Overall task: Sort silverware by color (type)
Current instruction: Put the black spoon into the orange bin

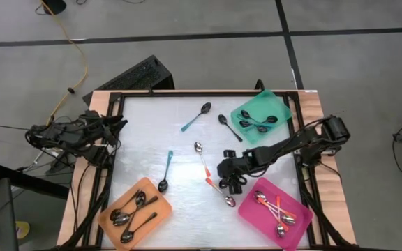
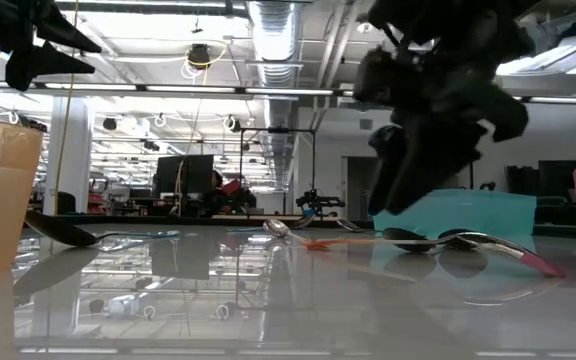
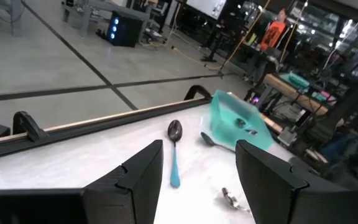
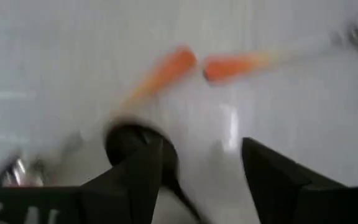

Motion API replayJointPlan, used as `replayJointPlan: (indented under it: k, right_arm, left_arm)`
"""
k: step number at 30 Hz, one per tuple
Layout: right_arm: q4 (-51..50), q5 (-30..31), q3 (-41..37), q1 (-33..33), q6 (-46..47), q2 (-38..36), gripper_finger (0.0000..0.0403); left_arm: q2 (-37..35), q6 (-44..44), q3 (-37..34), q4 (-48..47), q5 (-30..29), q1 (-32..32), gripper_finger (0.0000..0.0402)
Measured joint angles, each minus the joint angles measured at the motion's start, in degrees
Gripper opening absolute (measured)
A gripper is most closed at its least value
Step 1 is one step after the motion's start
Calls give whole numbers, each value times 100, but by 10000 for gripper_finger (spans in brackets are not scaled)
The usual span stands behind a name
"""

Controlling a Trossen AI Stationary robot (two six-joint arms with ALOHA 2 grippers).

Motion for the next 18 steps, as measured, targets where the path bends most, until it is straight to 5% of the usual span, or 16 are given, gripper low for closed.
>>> replayJointPlan:
  k: [18]
  right_arm:
    - [-316, -11, -7, 250, -171, 423, 228]
  left_arm:
    - [22, -172, -2, -138, -104, -2, 184]
